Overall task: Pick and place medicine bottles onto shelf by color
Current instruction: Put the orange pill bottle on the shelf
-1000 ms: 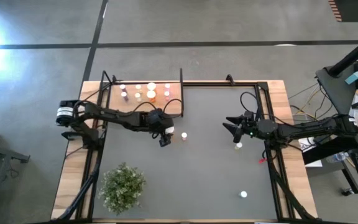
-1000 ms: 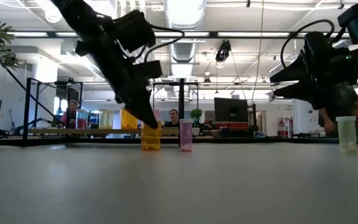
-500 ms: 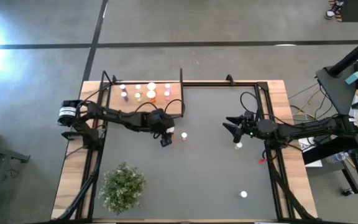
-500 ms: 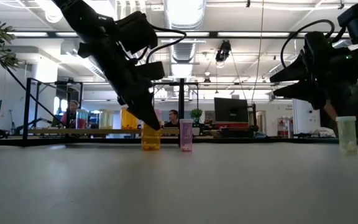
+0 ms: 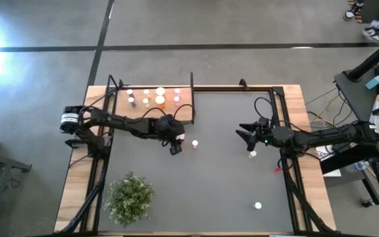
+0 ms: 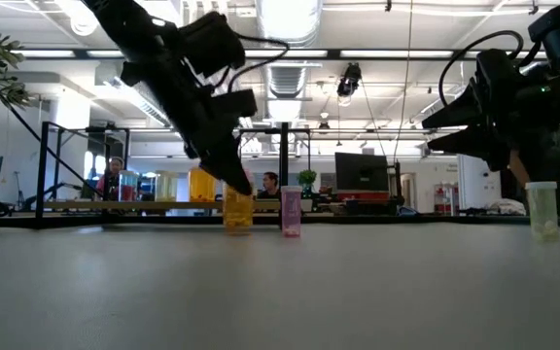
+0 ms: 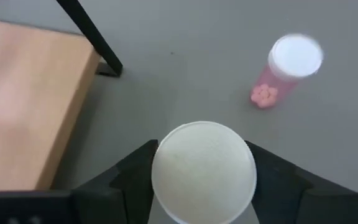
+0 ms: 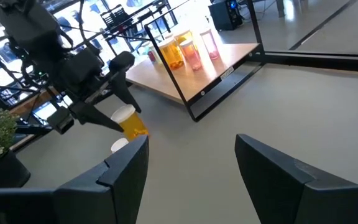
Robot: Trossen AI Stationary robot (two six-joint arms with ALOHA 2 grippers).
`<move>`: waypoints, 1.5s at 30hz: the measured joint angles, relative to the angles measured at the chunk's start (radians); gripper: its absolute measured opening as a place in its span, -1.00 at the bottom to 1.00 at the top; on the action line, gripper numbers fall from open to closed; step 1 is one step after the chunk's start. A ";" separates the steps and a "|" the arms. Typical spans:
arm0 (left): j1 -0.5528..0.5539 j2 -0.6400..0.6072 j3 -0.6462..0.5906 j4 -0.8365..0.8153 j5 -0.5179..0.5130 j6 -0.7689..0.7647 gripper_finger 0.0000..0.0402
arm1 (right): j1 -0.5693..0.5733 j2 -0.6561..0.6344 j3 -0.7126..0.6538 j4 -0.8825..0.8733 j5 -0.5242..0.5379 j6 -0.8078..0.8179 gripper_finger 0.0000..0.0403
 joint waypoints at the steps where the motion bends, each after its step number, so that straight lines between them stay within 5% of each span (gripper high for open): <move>1: 0.000 -0.010 0.002 -0.001 0.000 0.000 -0.02 | 0.000 0.000 0.000 0.000 0.000 0.000 0.13; 20: 0.163 -0.240 -0.001 -0.258 -0.222 -0.107 0.01 | 0.000 0.000 0.000 -0.002 0.000 0.000 0.13; 45: 0.260 -0.218 -0.013 -0.303 -0.223 -0.236 0.01 | 0.000 0.000 0.000 -0.002 0.000 0.000 0.13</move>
